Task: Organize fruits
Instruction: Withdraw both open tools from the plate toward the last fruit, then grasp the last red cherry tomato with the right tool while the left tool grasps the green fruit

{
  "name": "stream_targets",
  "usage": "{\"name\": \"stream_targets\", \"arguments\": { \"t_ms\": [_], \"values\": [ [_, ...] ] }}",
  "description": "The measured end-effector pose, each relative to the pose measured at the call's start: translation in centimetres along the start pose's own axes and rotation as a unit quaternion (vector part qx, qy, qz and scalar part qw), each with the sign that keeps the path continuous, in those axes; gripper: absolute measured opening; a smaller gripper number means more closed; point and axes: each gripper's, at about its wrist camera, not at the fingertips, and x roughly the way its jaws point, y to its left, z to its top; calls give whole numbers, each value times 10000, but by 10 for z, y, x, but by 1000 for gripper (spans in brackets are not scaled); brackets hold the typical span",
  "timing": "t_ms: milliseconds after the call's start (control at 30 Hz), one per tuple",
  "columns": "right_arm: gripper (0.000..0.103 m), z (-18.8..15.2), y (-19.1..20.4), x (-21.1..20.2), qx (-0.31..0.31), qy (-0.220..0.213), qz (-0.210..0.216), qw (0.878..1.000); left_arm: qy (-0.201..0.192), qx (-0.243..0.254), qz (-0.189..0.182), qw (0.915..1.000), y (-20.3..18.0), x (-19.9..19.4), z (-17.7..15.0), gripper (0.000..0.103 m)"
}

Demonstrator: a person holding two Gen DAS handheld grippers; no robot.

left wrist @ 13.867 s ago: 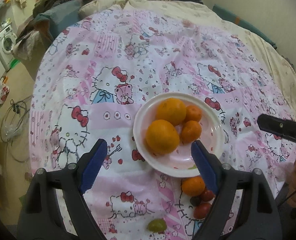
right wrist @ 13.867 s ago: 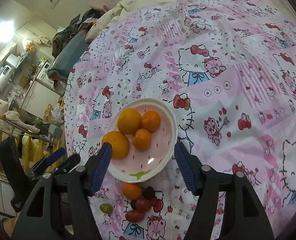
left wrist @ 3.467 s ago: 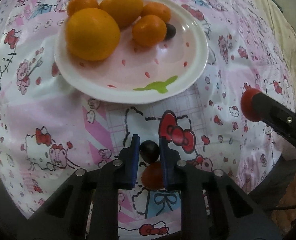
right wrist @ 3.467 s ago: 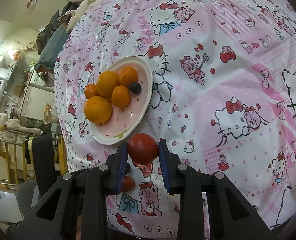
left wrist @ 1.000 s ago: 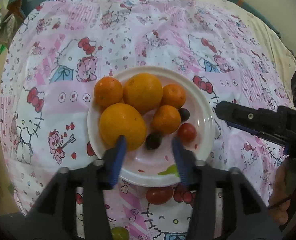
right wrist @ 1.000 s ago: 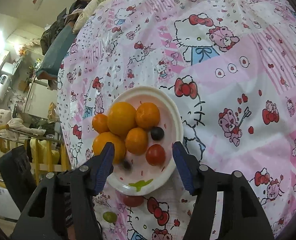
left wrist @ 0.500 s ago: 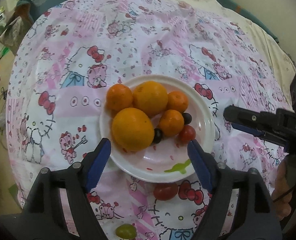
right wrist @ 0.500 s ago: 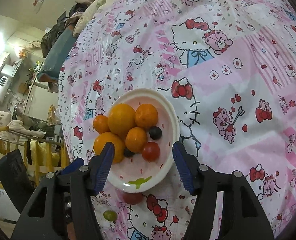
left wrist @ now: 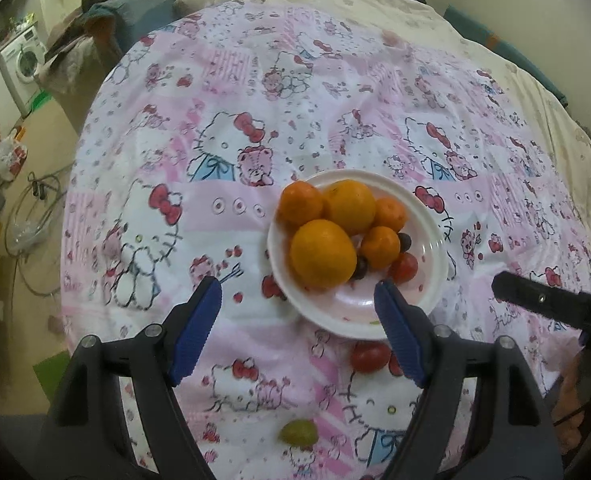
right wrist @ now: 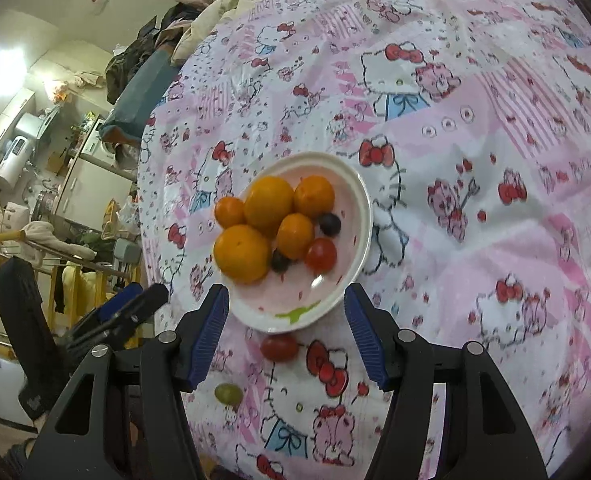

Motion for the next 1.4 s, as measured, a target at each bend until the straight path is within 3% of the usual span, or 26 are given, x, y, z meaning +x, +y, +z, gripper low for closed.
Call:
{"name": "stream_targets", "arguments": {
  "t_ms": [367, 900, 1167, 1400],
  "values": [
    [64, -36, 6, -5, -90, 82, -33, 9999, -32, 43, 33, 10000, 14, -30, -31, 76],
    [64, -45, 9, 21, -137, 358, -253, 9989, -25, -344, -27, 9994, 42, -26, -47, 76],
    [64, -49, 8, 47, 37, 739, -97, 9972, 41, -512, -44, 9987, 55, -24, -51, 76],
    [60, -53, 27, 87, -502, 1176, -478, 9906, 175, -569, -54, 9982, 61, -19, -53, 76]
  ]
}}
